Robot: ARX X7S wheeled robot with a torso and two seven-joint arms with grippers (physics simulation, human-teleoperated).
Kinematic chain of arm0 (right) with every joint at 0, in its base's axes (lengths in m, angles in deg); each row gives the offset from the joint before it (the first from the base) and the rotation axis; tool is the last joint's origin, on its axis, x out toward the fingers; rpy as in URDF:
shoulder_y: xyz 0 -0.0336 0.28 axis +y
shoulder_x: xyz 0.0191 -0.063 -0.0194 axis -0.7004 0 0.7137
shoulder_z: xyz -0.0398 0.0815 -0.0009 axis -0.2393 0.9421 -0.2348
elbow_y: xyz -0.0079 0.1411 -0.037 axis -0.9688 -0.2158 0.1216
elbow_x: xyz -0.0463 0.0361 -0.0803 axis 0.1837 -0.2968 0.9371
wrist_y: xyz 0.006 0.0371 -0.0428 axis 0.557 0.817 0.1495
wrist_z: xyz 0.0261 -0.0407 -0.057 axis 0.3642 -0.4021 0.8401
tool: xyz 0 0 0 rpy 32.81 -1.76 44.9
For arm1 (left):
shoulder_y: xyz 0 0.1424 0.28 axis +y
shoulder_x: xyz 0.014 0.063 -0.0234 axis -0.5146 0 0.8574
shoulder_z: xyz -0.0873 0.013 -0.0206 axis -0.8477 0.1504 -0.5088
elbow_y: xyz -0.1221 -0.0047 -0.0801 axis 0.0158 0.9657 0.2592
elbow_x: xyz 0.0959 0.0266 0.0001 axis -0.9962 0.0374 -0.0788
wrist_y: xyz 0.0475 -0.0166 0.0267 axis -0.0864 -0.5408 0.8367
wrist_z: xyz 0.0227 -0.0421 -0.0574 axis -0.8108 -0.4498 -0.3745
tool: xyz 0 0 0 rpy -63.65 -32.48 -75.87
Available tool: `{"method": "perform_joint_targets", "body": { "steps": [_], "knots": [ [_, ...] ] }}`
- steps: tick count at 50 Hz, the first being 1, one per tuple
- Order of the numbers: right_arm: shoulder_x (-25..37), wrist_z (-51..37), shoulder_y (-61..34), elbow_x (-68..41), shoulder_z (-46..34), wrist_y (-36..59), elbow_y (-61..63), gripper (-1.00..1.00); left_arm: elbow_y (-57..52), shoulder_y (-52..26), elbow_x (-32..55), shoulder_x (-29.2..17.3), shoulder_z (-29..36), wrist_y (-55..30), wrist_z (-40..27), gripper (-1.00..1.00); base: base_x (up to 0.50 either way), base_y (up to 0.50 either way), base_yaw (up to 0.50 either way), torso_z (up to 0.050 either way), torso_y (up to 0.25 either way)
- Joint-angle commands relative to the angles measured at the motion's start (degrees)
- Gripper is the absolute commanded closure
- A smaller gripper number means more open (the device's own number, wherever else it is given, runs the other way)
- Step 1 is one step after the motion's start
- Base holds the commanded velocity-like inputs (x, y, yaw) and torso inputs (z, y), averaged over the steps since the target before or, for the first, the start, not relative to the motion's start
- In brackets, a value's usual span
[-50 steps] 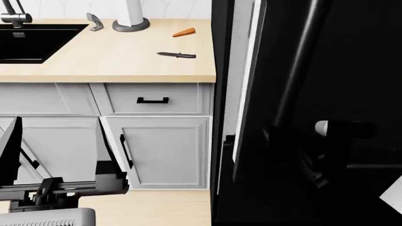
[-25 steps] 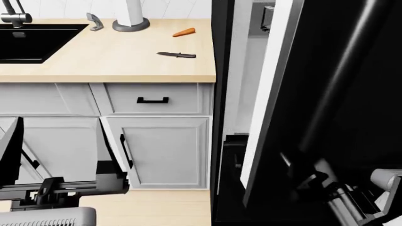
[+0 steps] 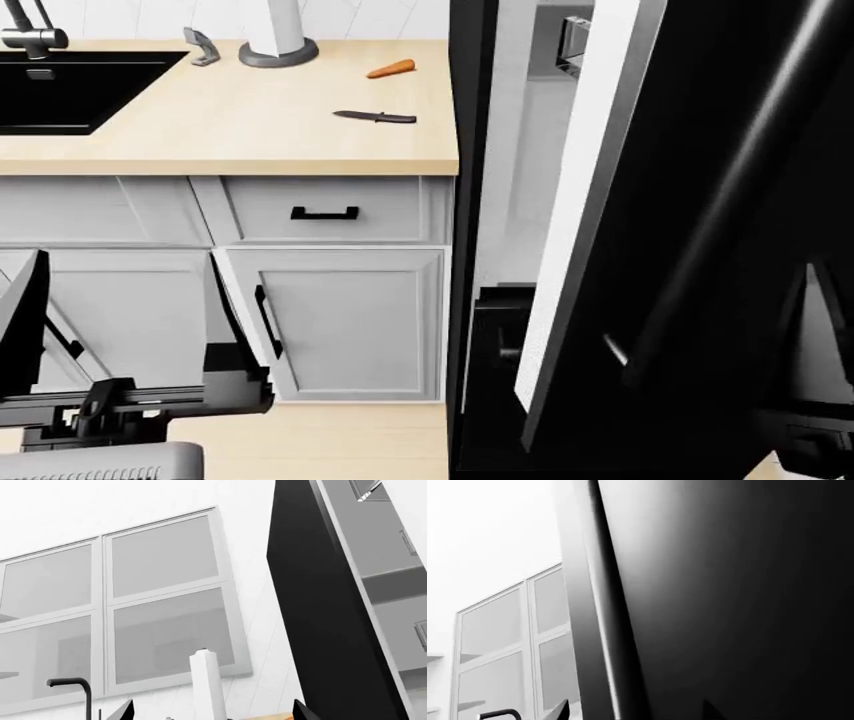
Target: Open the fridge door
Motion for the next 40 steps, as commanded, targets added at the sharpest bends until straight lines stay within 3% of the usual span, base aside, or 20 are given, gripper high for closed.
{"method": "perform_joint_targets", "body": {
  "steps": [1,12,19,21,26,29,35,40],
  "knots": [
    [-0.53,2.36,0.85,-1.37,1.53,-5.45,1.83,-1.0,0.23,-0.26,-0.05,-0.13,0.24,-0.03,-0.21,-1.0,0.0,0.0,0.0,0.0,0.0],
    [0.78,11.66,6.61,-9.25,3.39,-9.5,10.12,-1.0,-0.03,-0.82,0.09,-0.31,0.31,-0.66,-0.34,-1.0,0.0,0.0,0.0,0.0,0.0],
    [6.14,10.65,6.3,-8.54,-0.62,-4.13,15.61,-1.0,-0.08,-0.95,0.25,-0.45,0.17,-0.79,-0.49,-1.0,0.0,0.0,0.0,0.0,0.0],
    [9.18,8.45,4.33,-3.62,-6.85,1.38,19.39,-1.0,0.05,-0.6,0.35,-0.52,0.03,-0.38,-0.59,-1.0,0.0,0.0,0.0,0.0,0.0],
    [25.0,-3.31,4.0,6.23,-25.61,-8.54,19.49,-1.0,0.32,-0.51,0.46,-0.59,0.01,-0.08,-0.7,-1.0,0.0,0.0,0.0,0.0,0.0],
    [31.13,-10.57,0.5,8.52,-33.03,-9.71,19.46,-1.0,0.35,-0.57,0.48,-0.64,0.02,-0.07,-0.76,-1.0,0.0,0.0,0.0,0.0,0.0],
    [37.04,-20.45,-7.89,9.32,-43.73,-6.98,19.42,-1.0,0.52,-0.72,0.55,-0.71,0.11,-0.06,-0.84,-1.0,0.0,0.0,0.0,0.0,0.0],
    [36.83,-24.51,-14.67,8.37,-48.94,-1.4,19.16,-1.0,0.65,-0.75,0.58,-0.77,0.2,0.0,-0.91,-1.0,0.0,0.0,0.0,0.0,0.0]
  ]
}}
